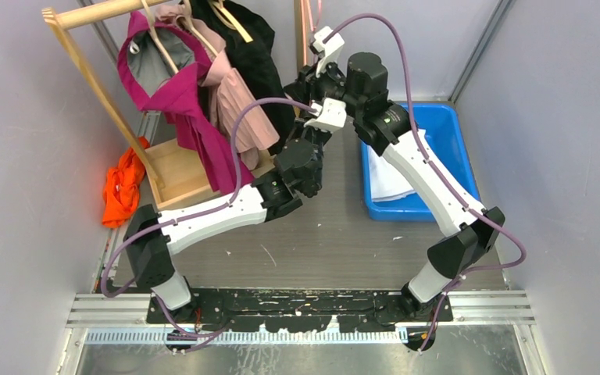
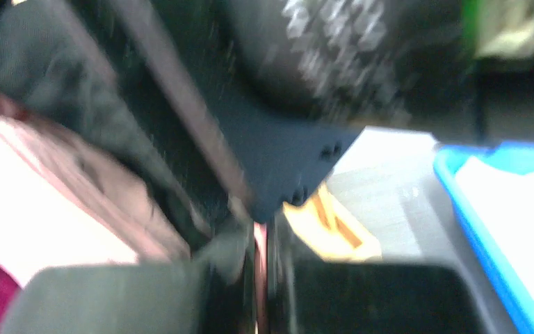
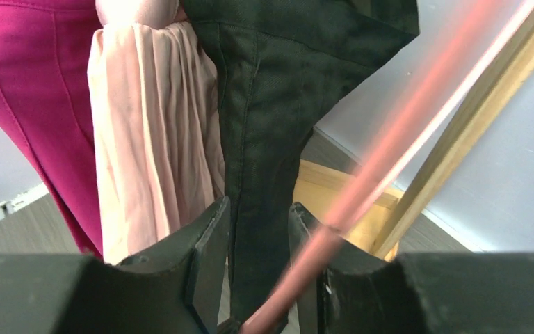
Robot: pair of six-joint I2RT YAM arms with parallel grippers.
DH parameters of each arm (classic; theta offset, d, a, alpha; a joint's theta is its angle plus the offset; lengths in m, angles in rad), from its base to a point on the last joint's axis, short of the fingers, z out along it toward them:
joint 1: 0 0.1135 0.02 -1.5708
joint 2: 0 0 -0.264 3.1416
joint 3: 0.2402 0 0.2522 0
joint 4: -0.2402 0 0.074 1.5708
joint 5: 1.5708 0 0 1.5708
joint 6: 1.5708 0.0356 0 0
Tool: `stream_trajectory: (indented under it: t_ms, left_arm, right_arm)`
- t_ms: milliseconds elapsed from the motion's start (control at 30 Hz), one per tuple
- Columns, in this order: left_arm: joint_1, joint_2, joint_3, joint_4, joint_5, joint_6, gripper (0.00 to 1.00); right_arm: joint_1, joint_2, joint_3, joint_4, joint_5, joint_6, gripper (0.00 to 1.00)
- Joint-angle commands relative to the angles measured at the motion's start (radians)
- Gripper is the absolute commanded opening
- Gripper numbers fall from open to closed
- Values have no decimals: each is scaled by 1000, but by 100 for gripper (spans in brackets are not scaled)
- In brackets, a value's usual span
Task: Remove the skirt from the hanger
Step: Place the hanger at the clothesline.
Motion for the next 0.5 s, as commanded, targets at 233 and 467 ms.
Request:
stream_trajectory:
  t_ms: [233,467]
  left_arm:
    - [74,-157,-100,201,-5,120,0]
    - [122,-210,-143,174,2,106,0]
  right_arm:
    - [52,-135,-18,-1,-21,-33,8]
    - [53,-180,-82,1,46,-109,95]
